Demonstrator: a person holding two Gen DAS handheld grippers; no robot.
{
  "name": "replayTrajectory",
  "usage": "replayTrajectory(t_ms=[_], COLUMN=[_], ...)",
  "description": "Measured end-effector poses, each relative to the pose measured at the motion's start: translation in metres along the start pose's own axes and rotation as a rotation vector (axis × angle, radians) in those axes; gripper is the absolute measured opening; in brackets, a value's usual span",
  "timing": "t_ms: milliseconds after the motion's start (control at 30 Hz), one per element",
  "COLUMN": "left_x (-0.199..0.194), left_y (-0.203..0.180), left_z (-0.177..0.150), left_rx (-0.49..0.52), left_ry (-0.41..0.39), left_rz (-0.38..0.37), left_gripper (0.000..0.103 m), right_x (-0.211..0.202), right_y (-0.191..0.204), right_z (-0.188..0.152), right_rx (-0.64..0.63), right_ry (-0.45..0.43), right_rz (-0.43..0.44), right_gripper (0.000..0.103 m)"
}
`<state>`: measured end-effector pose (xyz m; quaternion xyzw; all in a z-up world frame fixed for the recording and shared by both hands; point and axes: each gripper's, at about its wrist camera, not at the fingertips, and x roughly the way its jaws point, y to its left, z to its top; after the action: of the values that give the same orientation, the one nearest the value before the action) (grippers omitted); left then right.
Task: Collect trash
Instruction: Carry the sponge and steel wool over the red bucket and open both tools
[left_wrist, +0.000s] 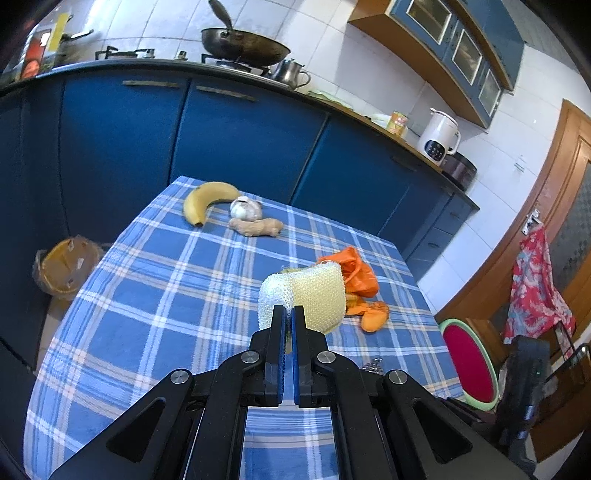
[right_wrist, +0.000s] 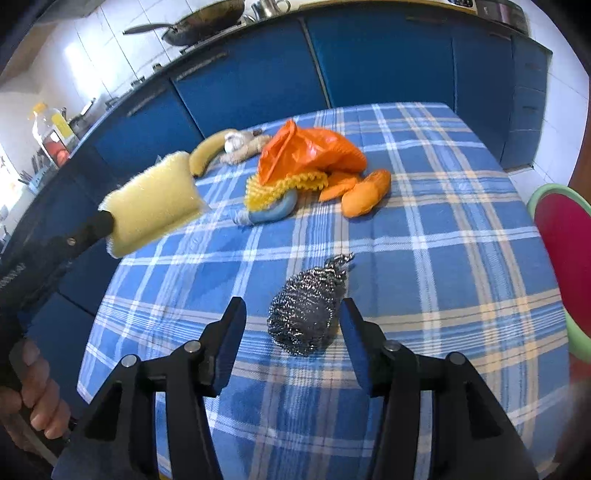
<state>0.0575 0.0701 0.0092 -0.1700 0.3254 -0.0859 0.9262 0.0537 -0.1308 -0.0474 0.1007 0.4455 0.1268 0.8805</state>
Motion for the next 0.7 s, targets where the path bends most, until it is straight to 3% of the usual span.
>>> replayTrajectory(t_ms=[133, 167, 200, 333, 700], left_x=[0.0, 0.0, 0.001, 0.001, -0.003], left_y=[0.003, 0.003, 0.003, -0.002, -0.042], left_z=[0.0, 0.0, 0.0, 0.0, 0.003], left_rx=[-0.006, -0.005, -0.005, 0.005, 0.076], left_ry=[0.0, 0.001, 0.001, 0.003, 0.001], left_rz=[0.002, 0.001, 0.001, -0.008, -0.053], left_gripper=[0.002, 0.002, 0.002, 0.002, 0.002], right_x=[0.013, 0.014, 0.016, 0.011, -0.043], right_y=[-0.002, -0.003, -0.005, -0.009, -0.034], right_z=[-0.001, -0.002, -0.002, -0.004, -0.002], right_rx=[0.007, 0.013, 0.02, 0.008, 0.055], right_ry=[0.024, 0.029, 0.037, 0.028, -0.093], right_rz=[-0.025, -0.029, -0.032, -0.018, -0.001], right_gripper=[0.054, 0.051, 0.04, 0.029, 0.027])
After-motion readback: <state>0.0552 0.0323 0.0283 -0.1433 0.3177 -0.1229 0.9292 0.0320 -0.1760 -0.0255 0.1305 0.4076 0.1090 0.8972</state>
